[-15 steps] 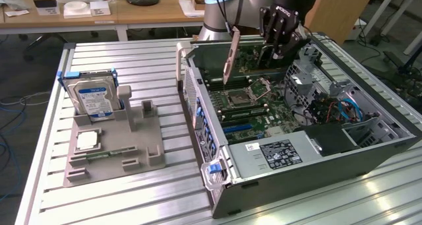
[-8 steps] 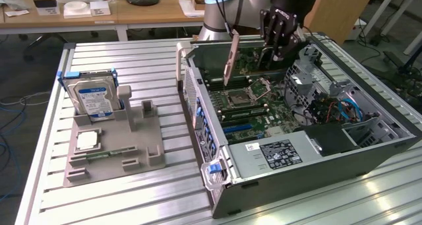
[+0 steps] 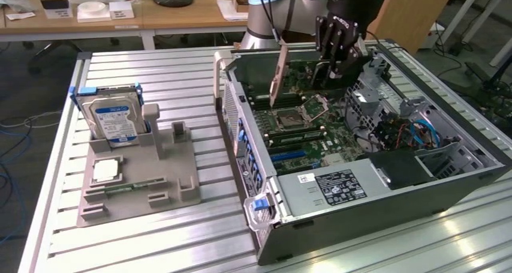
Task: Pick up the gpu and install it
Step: 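Insert the gpu into the slot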
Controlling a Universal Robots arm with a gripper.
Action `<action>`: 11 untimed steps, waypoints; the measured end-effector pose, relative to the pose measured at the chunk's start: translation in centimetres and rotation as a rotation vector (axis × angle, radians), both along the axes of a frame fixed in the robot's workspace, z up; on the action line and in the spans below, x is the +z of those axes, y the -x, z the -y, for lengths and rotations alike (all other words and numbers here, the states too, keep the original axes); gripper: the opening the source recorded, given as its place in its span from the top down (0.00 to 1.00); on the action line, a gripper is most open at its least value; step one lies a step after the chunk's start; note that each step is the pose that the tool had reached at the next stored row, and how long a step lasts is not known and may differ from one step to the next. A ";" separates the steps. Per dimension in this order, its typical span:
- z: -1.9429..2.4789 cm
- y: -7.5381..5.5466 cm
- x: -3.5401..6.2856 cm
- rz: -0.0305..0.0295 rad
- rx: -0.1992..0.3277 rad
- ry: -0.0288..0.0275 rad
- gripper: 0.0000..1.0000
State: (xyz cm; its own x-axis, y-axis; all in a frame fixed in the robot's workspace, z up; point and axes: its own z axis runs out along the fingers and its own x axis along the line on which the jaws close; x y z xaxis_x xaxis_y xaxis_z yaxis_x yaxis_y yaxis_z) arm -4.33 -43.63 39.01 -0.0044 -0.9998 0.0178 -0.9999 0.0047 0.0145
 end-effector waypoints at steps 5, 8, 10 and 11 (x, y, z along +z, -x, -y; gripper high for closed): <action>0.02 0.0 -0.34 0.0000 0.000 0.0001 0.72; 0.01 0.1 -0.38 -0.0003 0.000 0.0003 0.72; 0.03 0.1 -0.45 -0.0003 0.000 0.0001 0.72; 0.03 0.2 -0.50 -0.0005 -0.001 0.0001 0.72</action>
State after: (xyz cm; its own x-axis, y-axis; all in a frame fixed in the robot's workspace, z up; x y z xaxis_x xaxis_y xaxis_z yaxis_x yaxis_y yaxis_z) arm -4.55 -43.66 38.51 -0.0051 -0.9998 0.0179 -0.9999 0.0054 0.0150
